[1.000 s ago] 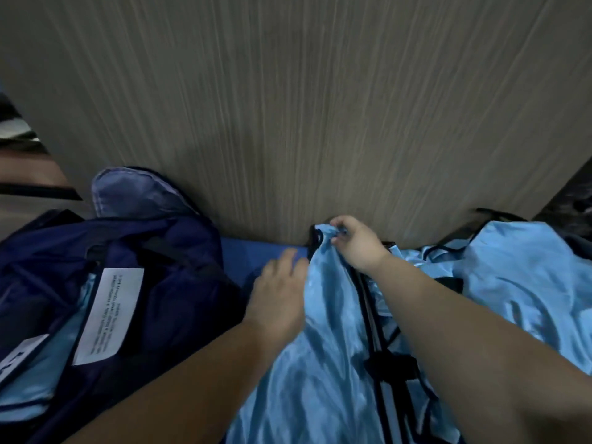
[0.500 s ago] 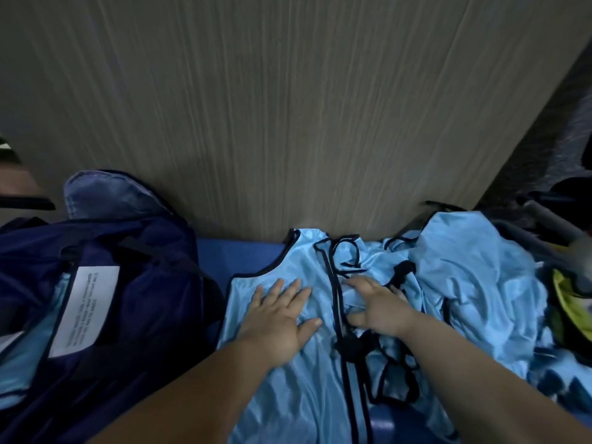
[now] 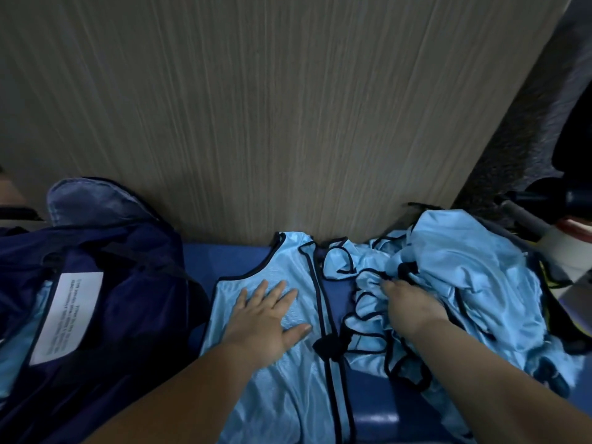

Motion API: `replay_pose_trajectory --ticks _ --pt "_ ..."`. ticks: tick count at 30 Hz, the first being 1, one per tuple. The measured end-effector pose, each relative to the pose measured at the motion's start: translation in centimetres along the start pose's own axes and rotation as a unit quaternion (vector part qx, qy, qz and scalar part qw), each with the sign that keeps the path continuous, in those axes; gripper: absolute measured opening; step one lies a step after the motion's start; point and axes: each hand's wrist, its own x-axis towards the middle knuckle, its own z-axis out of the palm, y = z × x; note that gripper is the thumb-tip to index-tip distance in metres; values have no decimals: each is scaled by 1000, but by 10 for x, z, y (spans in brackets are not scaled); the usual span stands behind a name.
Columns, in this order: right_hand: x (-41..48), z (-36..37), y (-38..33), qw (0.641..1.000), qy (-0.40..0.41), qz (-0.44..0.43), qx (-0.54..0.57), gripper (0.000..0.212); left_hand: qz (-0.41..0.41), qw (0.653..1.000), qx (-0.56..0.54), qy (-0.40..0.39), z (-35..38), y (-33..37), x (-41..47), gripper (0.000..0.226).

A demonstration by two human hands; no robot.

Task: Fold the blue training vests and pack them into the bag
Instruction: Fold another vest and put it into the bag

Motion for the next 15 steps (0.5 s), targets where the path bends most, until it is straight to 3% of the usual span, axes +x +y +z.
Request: replay_pose_trajectory --ticks 3,6,8,10,15 --pt "-4 -10 -14 998 65 12 -22 49 1 1000 0 9 3 -1 0 85" --pt "-9 -16 -42 982 146 -43 112 65 4 1000 2 20 5 -1 1 83" --pt "-5 -13 -64 968 169 -109 152 63 5 1000 5 26 5 -2 2 83" --pt "8 -2 -76 976 133 -133 112 55 2 1000 9 30 6 -2 3 84" --pt "40 22 -65 995 41 -85 22 57 -2 1000 13 18 6 -2 4 84"
